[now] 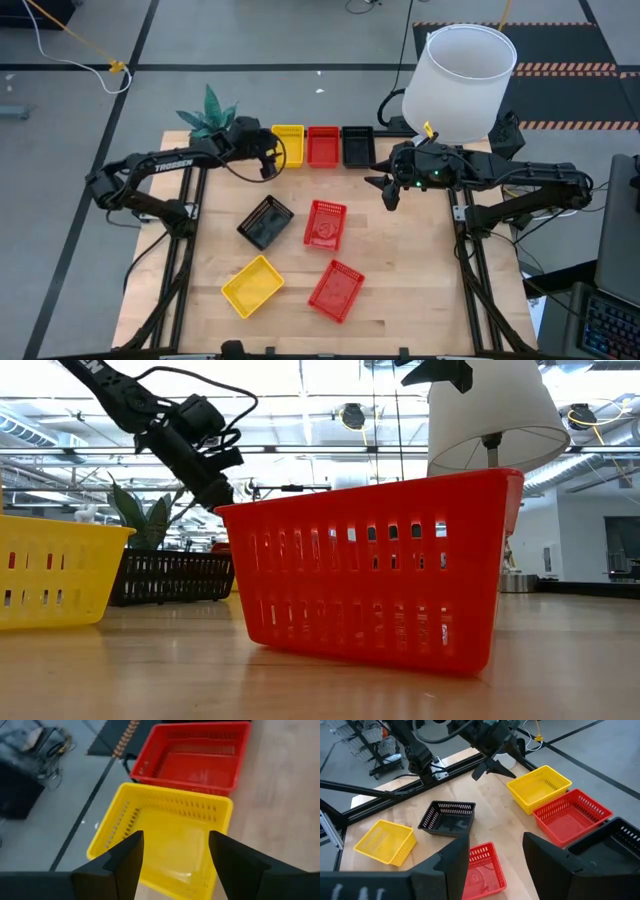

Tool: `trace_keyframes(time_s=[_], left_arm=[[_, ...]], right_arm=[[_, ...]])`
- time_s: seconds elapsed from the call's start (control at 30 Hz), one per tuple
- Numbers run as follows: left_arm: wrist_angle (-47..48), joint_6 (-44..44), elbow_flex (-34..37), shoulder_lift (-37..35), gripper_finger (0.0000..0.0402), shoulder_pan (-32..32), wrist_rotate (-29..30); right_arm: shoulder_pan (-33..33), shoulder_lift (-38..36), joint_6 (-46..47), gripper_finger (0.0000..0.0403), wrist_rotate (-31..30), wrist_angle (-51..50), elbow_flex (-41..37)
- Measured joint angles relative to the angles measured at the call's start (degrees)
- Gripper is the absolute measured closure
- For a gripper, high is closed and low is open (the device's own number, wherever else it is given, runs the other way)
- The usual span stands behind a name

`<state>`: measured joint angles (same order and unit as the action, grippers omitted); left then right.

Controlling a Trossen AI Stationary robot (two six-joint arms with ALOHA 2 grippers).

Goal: Stack baskets by color
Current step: Stack the middle red basket on the top red basket

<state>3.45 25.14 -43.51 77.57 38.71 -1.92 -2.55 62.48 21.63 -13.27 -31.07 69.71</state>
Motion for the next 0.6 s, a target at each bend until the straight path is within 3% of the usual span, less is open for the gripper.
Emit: trace_keyframes(time_s=[0.17,0.43,0.6], left_arm=[[2.51,-12.45,0.0,-2.28,0.0174,-1.53,1.09],[11.95,-42.77,0.0,-9.39,0.0174,-6.79,0.99],[18.54,-53.11,0.0,-13.39,0.0174,-13.36,0.97]], right_arm=[[0.0,0.0,1.89,0.0222,1.66,0.0,0.0],[0.02,-0.02,11.57,0.0222,5.84,0.0,0.02],[1.51,-0.02,13.7,0.0222,6.04,0.0,0.02]])
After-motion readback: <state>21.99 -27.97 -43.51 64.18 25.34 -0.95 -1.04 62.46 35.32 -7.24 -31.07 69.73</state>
